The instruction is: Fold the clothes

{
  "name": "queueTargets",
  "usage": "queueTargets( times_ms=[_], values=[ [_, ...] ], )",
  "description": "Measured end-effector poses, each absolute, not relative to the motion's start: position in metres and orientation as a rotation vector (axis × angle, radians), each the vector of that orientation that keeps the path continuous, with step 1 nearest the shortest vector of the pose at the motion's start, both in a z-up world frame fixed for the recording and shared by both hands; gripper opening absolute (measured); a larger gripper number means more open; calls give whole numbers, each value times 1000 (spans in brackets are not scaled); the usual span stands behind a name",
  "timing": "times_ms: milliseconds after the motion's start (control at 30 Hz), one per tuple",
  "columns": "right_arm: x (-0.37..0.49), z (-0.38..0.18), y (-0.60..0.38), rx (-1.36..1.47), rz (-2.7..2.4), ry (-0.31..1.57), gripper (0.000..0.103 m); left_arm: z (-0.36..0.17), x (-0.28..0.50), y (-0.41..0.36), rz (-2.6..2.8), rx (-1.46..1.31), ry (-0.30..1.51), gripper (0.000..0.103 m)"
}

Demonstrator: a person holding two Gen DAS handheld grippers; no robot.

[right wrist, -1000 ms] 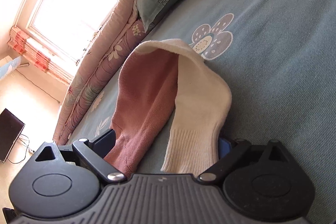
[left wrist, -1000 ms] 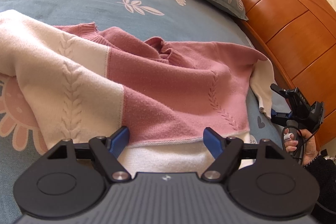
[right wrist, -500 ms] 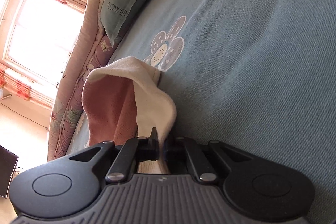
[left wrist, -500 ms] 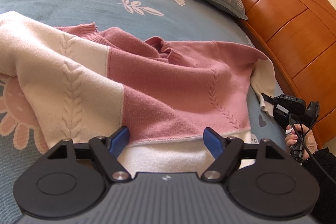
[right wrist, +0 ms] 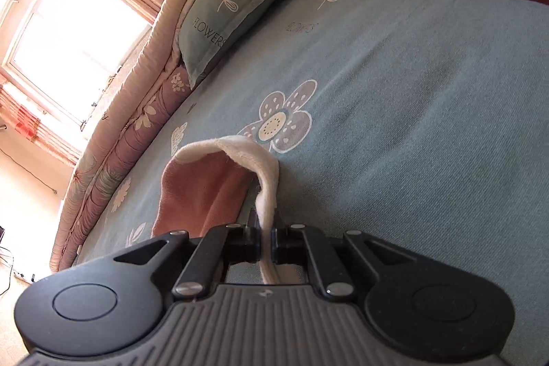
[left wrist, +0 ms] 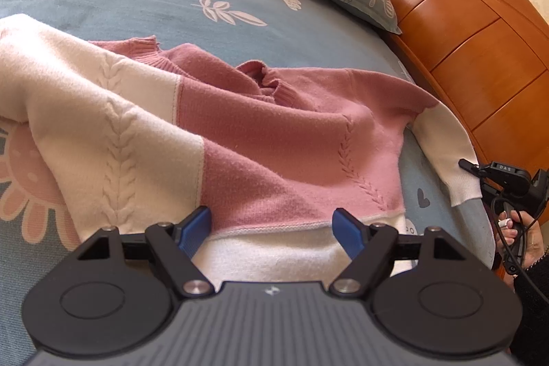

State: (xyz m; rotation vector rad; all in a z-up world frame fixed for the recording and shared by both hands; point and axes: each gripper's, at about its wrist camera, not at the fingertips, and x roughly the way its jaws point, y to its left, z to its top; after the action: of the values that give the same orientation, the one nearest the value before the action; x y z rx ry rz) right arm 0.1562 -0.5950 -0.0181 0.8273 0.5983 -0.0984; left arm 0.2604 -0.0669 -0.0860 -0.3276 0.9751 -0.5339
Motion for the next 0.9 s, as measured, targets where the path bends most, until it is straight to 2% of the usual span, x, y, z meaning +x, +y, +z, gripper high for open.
queueTargets(
  times_ms=[300,433,900],
  values=[
    [76,51,-579,671,-56,611,7,-87,261,-65,-544,-335,974,78],
    [70,69,-583,671,-32,612,7,-86,261,-65,-543,-332,974,78],
    [244,2,-691,778,-222,742,7,-79,271,-70,-524,-306,1020,78]
  ],
)
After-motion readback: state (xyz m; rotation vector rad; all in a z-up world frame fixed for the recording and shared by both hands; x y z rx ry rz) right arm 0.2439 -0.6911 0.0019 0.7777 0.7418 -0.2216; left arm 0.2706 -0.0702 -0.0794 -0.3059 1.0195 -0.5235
